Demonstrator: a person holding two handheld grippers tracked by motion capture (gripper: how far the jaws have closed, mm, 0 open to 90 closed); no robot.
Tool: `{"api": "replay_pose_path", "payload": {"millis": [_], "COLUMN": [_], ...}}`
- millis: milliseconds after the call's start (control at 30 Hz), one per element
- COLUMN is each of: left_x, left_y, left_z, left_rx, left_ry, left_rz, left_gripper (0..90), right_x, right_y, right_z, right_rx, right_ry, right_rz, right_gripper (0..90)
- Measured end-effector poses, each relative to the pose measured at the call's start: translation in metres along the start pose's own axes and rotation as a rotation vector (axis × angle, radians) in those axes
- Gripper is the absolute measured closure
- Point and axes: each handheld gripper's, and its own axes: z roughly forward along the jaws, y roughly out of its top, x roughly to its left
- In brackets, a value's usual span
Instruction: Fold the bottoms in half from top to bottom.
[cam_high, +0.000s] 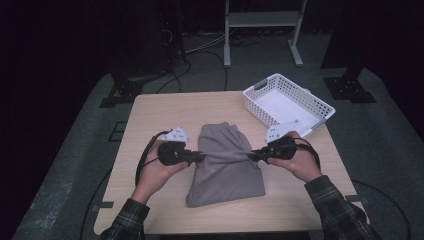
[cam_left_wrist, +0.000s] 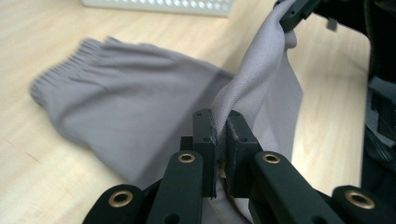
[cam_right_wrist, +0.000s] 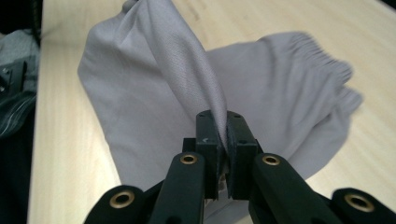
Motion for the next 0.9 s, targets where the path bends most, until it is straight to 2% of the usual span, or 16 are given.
{"api": "replay_pose_path", "payload": {"millis": [300,400,567,733,900], "left_x": [0.029,0.04,0.059,0.077,0.091], "left_y": [0.023,0.027,0.025,0.021,0.017], "left_z": [0.001,0.005,0.022,0.039,0.051], "left_rx": [-0.044,-0.044,-0.031,0.008,0.014], "left_ry": [0.066,0.094,0.128,0.15,0.164], "left_rz": [-0.022,-0.034,-0.065,-0.089,-0.12], "left_gripper": [84.3,84.2,84.0,83.8,83.3], "right_x": [-0.029,-0.04,-0.061,-0.08,-0.093], "right_y": [0.027,0.033,0.035,0.03,0.029], "right_z": [0.003,0.007,0.025,0.046,0.059], "right_rx": [-0.025,-0.021,0.007,0.044,0.062], "right_ry": [-0.047,-0.062,-0.078,-0.082,-0.085], "right_rz": [0.017,0.025,0.061,0.098,0.125], "right_gripper": [84.9,84.9,84.8,84.6,84.5]}}
